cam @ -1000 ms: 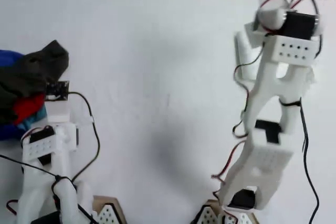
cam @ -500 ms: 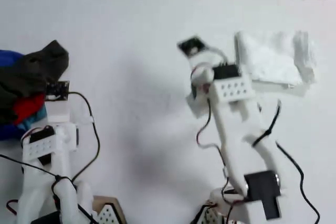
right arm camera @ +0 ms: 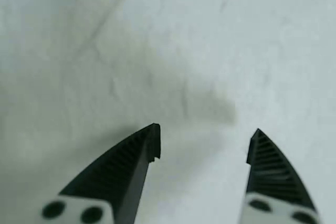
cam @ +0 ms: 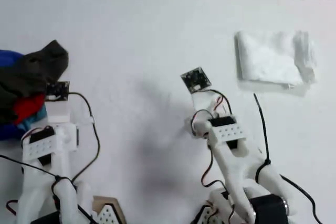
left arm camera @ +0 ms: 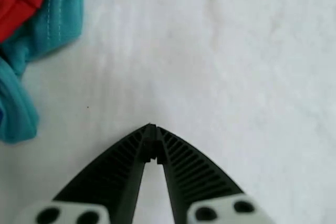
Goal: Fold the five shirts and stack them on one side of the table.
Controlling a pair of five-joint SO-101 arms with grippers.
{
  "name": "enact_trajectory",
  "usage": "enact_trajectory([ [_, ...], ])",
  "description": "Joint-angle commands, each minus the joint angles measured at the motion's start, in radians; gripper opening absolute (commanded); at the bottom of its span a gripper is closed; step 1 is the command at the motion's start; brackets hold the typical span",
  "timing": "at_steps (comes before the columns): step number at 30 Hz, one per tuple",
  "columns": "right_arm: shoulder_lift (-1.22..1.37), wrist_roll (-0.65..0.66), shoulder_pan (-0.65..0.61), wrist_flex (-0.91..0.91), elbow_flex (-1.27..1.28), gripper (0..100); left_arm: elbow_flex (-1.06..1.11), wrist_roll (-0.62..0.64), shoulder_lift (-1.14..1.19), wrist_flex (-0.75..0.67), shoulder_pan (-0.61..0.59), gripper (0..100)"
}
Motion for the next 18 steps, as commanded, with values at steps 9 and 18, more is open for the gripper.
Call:
enact_trajectory([
  [9, -0.041, -0.005, -0.005, -0.022, 0.002, 26.2, -0.552, -0.008, -0.083, 0.532, -0.140, 15],
  [18, -0.041, -0.005, -0.007, -0.022, 0.002, 26.2, -0.704, -0.226, -0.058, 0.327, -0.440, 27],
])
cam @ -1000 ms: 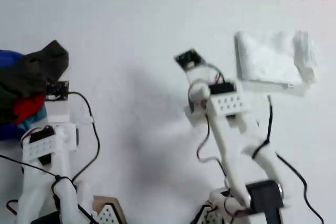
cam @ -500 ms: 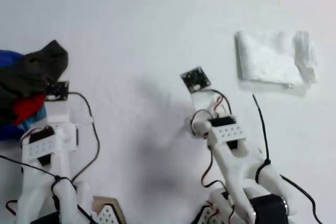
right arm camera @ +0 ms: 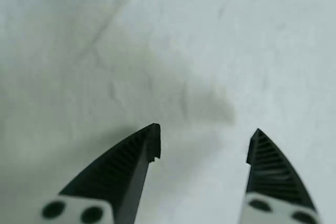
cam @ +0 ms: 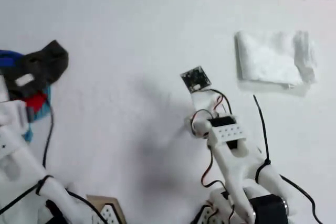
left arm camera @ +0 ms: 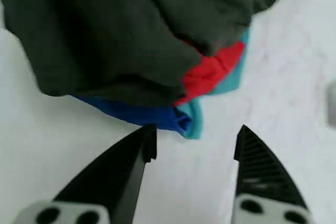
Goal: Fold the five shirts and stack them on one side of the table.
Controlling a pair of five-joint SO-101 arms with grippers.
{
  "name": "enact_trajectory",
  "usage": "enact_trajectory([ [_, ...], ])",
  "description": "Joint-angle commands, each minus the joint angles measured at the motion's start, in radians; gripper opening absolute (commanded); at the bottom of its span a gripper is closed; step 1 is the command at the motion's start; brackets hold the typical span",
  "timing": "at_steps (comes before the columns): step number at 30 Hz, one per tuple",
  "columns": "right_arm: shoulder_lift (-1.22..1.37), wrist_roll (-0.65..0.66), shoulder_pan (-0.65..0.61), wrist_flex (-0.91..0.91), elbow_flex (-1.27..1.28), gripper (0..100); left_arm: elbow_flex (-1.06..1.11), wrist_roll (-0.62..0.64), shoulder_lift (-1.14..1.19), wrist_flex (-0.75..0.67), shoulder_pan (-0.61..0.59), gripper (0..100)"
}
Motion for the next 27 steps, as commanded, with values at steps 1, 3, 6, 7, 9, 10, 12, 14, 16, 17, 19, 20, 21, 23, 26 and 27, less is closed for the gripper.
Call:
enact_trajectory([
  [1, -0.038, -0.005, -0.005, -0.016, 0.000, 26.2, -0.048, -0.074, 0.020, -0.147, -0.077, 27],
  [3, -0.038, -0.005, -0.005, -0.016, 0.000, 26.2, -0.054, -0.098, 0.094, -0.222, -0.098, 27],
  [6, -0.038, -0.005, -0.005, -0.016, 0.000, 26.2, -0.059, -0.110, 0.256, -0.353, -0.115, 27],
  [7, -0.038, -0.005, -0.005, -0.016, 0.000, 26.2, -0.067, -0.110, 0.315, -0.390, -0.115, 27],
  [9, -0.036, -0.005, -0.005, -0.016, 0.000, 26.2, -0.119, -0.104, 0.419, -0.413, -0.114, 27],
  [10, -0.036, -0.005, -0.005, -0.016, 0.000, 26.2, -0.156, -0.101, 0.465, -0.408, -0.107, 26],
  [12, -0.036, -0.005, -0.005, -0.016, 0.000, 26.2, -0.242, -0.101, 0.539, -0.370, -0.084, 23],
  [14, -0.036, -0.005, -0.005, -0.016, 0.000, 26.2, -0.323, -0.101, 0.592, -0.324, -0.054, 19],
  [16, -0.036, -0.005, -0.005, -0.016, 0.000, 26.2, -0.403, -0.101, 0.635, -0.272, -0.026, 11],
  [17, -0.036, -0.005, -0.005, -0.016, 0.000, 26.2, -0.444, -0.101, 0.649, -0.242, -0.015, 4],
  [19, -0.036, -0.005, -0.005, -0.016, 0.000, 26.2, -0.519, -0.100, 0.667, -0.170, 0.006, 4],
  [20, -0.036, -0.005, -0.005, -0.016, 0.000, 26.2, -0.552, -0.100, 0.671, -0.130, 0.020, 3],
  [21, -0.036, -0.005, -0.005, -0.016, 0.000, 26.2, -0.585, -0.100, 0.671, -0.094, 0.037, 2],
  [23, -0.036, -0.005, -0.005, -0.018, 0.000, 26.2, -0.656, -0.083, 0.671, -0.009, 0.075, 3],
  [26, -0.036, -0.006, -0.005, -0.036, 0.005, 26.2, -0.800, 0.003, 0.671, 0.143, 0.133, 3],
  [27, -0.036, -0.008, -0.005, -0.036, 0.005, 26.2, -0.857, 0.025, 0.671, 0.201, 0.158, 3],
])
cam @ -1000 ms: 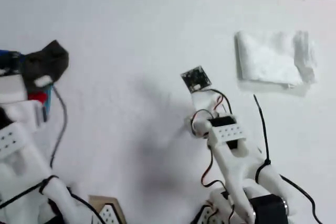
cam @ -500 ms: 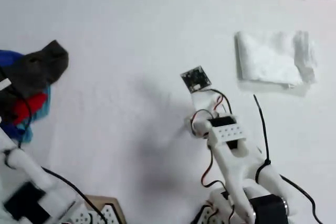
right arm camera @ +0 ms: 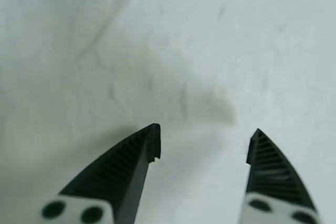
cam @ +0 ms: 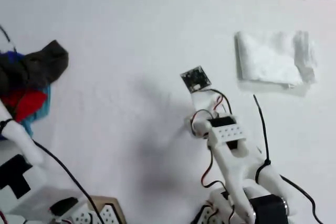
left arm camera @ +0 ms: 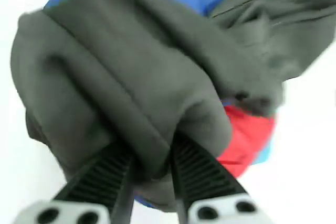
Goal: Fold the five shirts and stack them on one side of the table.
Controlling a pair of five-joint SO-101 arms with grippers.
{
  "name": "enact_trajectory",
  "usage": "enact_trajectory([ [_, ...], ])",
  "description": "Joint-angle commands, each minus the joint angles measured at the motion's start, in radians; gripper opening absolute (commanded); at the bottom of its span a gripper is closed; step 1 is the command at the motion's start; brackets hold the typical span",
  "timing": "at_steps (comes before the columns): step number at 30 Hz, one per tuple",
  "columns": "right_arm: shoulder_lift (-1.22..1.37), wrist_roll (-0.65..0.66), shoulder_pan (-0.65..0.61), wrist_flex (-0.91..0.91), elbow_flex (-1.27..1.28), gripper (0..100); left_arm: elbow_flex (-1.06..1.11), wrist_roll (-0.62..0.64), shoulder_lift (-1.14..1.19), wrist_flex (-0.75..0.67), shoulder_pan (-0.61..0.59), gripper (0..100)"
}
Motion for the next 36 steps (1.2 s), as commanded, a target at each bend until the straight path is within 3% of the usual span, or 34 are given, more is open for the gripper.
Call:
enact_trajectory([
  [1, -0.036, -0.009, -0.005, -0.019, -0.003, 26.2, -0.223, 0.078, -0.009, 0.203, 0.098, 3],
  [7, -0.036, -0.012, -0.001, -0.021, -0.003, 26.2, -0.593, 0.097, -0.009, 0.543, 0.336, 3],
  [12, -0.036, -0.012, 0.002, -0.022, -0.003, 26.2, -0.759, 0.098, -0.052, 0.554, 0.500, 3],
  [22, -0.036, -0.017, 0.028, -0.022, -0.003, 26.2, -0.774, 0.098, -0.230, 0.539, 0.968, 3],
  [28, -0.038, -0.184, 0.140, -0.044, -0.008, 26.2, -0.685, 0.100, -0.239, 0.540, 1.014, 3],
  [36, -0.038, -0.187, 0.139, -0.044, -0.008, 26.2, -0.492, 0.100, -0.239, 0.539, 1.011, 3],
])
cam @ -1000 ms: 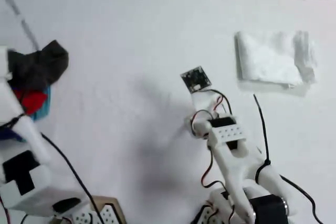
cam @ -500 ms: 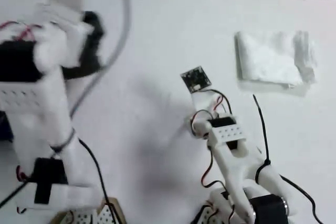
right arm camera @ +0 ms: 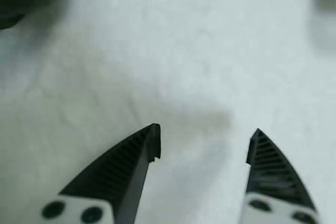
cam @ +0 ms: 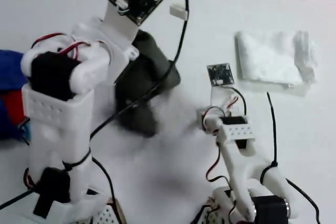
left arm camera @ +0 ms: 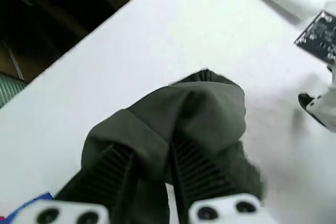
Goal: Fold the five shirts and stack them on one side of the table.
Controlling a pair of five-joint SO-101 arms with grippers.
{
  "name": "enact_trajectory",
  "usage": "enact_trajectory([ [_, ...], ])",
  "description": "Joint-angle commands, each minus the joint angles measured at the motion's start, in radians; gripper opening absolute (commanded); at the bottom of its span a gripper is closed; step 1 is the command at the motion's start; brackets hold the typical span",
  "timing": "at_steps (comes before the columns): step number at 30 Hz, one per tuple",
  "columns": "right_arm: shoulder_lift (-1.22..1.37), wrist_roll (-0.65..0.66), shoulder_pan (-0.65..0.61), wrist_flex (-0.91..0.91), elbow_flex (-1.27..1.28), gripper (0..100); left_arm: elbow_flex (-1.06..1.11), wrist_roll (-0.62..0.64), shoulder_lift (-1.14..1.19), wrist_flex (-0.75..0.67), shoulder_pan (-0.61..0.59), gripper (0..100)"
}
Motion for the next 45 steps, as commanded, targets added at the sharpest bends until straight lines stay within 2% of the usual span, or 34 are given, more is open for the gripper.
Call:
enact_trajectory([
  [1, -0.038, -0.006, 0.008, -0.016, -0.008, 26.2, 0.076, 0.006, -0.035, 0.000, 0.002, 3],
  [8, -0.038, -0.006, 0.008, -0.016, -0.008, 26.2, 0.143, 0.006, -0.046, -0.138, 0.011, 3],
  [15, -0.038, -0.006, 0.008, -0.016, -0.008, 26.2, 0.143, 0.006, -0.044, -0.172, 0.077, 3],
  [19, -0.038, -0.006, 0.008, -0.016, -0.008, 26.2, 0.154, 0.084, -0.035, -0.180, 0.081, 3],
  [25, -0.038, -0.006, 0.008, -0.025, -0.006, 26.2, 0.240, 0.124, -0.040, -0.160, 0.130, 21],
  [29, -0.038, -0.006, 0.008, -0.028, -0.005, 26.2, 0.260, 0.120, -0.043, -0.161, 0.127, 20],
  [34, -0.038, -0.006, 0.008, -0.028, -0.005, 26.2, 0.259, 0.117, -0.046, -0.117, 0.029, 20],
  [40, -0.038, -0.006, 0.008, -0.027, -0.005, 26.2, 0.275, 0.117, -0.034, -0.026, -0.230, 20],
  [42, -0.038, -0.006, 0.008, -0.024, -0.005, 26.2, 0.331, 0.117, -0.038, -0.028, -0.295, 20],
  [45, -0.038, -0.006, 0.008, -0.024, -0.005, 26.2, 0.467, 0.117, -0.037, -0.028, -0.318, 20],
])
